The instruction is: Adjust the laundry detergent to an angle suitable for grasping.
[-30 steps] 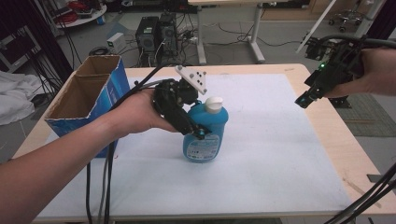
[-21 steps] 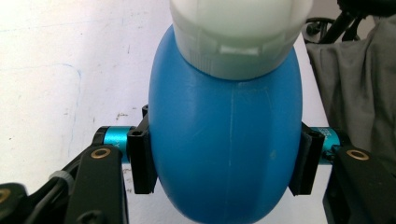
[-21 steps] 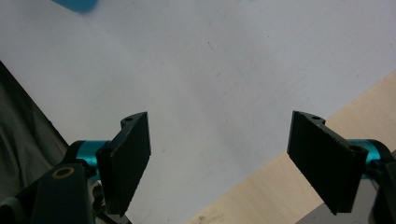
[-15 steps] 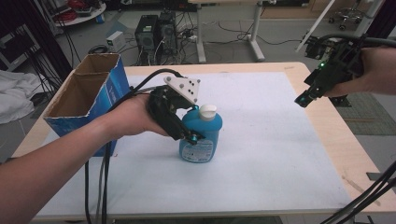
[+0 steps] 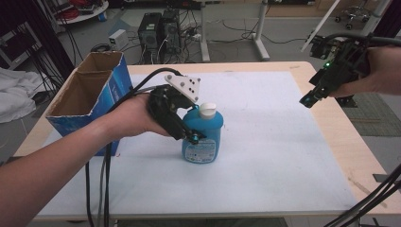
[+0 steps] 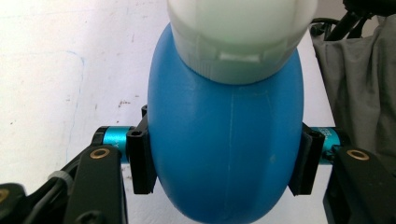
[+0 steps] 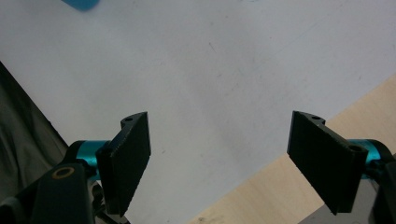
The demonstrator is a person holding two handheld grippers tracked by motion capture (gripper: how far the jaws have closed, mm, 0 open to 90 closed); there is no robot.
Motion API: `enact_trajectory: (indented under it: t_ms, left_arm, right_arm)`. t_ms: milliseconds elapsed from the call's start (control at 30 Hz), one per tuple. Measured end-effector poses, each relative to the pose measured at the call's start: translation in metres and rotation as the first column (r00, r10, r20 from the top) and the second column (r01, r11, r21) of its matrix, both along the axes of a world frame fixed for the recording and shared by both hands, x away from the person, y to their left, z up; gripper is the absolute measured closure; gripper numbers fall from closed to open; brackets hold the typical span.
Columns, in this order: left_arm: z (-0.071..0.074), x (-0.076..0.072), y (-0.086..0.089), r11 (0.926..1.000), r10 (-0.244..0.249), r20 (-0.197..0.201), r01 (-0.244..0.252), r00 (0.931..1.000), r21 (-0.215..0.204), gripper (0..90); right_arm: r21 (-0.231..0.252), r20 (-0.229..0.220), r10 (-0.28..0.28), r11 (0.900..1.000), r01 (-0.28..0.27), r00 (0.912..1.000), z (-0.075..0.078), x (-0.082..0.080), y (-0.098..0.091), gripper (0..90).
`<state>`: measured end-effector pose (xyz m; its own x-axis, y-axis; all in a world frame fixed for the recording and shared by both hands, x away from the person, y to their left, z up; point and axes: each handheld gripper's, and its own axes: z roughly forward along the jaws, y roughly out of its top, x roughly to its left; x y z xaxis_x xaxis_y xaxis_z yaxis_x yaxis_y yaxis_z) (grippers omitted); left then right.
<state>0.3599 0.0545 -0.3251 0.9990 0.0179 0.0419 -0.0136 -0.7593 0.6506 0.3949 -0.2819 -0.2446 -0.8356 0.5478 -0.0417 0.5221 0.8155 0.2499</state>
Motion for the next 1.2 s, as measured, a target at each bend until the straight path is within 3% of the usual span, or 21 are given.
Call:
enact_trajectory:
  t_ms: [267, 500, 767, 933, 1033, 1200]
  left_arm:
    - [-0.001, -0.002, 0.005, 0.9994, 0.033, -0.007, -0.033, 0.9994, 0.006, 40.0]
    - [-0.003, -0.004, 0.007, 0.9975, 0.065, 0.016, -0.066, 0.9977, 0.027, 37.6]
    - [-0.001, -0.009, 0.007, 0.9924, 0.105, 0.007, -0.106, 0.9944, 0.064, 25.9]
    - [0.009, -0.015, 0.019, 0.9841, 0.160, 0.009, -0.161, 0.9870, 0.075, 17.2]
    - [0.018, -0.017, 0.031, 0.9771, 0.195, 0.017, -0.196, 0.9806, 0.083, 17.0]
    - [0.029, -0.017, 0.045, 0.9537, 0.263, 0.046, -0.267, 0.9637, 0.139, 16.1]
  right_arm:
    - [-0.002, 0.000, 0.001, 1.0000, -0.001, 1.0000, 0.000, 0.000, 0.000, 21.1]
    - [-0.004, -0.004, 0.002, 1.0000, -0.002, 1.0000, -0.002, 0.000, 0.001, 21.1]
    - [-0.003, -0.005, 0.001, 1.0000, -0.001, 1.0000, -0.001, -0.001, 0.002, 21.1]
    - [0.001, -0.004, 0.003, 1.0000, -0.003, 1.0000, -0.001, -0.002, 0.001, 21.1]
    - [0.001, -0.003, 0.003, 1.0000, -0.003, 1.0000, -0.001, -0.002, 0.002, 21.1]
    - [0.003, -0.004, 0.004, 1.0000, -0.004, 1.0000, 0.000, -0.002, 0.003, 21.1]
